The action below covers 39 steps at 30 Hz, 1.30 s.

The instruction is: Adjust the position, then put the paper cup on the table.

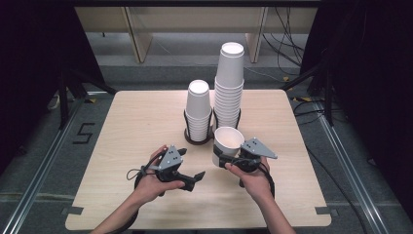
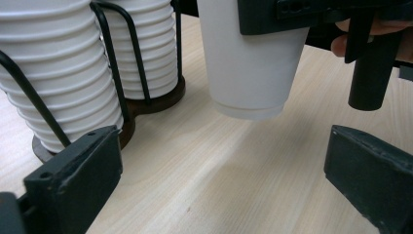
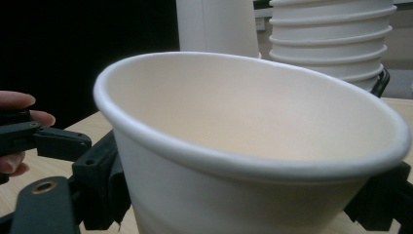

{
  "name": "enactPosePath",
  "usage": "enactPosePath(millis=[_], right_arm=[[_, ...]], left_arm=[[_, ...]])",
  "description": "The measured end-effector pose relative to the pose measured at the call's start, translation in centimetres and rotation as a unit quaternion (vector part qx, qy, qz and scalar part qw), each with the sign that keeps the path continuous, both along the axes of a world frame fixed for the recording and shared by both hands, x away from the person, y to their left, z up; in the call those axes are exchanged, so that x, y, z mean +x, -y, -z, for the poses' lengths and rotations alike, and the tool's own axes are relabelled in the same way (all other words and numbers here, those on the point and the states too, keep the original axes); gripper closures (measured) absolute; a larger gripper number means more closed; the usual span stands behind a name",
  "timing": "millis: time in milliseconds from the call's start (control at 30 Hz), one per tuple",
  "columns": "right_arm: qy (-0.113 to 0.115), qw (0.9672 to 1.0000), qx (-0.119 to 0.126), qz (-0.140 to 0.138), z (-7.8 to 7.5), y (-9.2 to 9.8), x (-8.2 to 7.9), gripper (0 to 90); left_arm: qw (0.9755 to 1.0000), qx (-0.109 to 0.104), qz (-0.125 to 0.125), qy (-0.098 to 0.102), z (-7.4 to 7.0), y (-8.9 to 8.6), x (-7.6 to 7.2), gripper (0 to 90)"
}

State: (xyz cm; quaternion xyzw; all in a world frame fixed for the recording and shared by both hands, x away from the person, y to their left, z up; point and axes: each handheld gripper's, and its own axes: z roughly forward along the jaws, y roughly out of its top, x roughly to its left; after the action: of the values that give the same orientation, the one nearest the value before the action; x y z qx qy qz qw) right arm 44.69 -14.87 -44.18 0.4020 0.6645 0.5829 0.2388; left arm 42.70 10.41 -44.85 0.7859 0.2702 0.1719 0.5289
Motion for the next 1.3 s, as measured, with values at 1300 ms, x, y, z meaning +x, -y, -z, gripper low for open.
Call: enactPosePath(millis=[1300], right_arm=[[-0.017, 0.9989, -0.015, -0.040, -0.4, -2.0, 0.4, 14.3]], left_arm=[[0.9995, -0.003, 0.027, -0.013, 0.2, 4.0, 2.6, 1.6]])
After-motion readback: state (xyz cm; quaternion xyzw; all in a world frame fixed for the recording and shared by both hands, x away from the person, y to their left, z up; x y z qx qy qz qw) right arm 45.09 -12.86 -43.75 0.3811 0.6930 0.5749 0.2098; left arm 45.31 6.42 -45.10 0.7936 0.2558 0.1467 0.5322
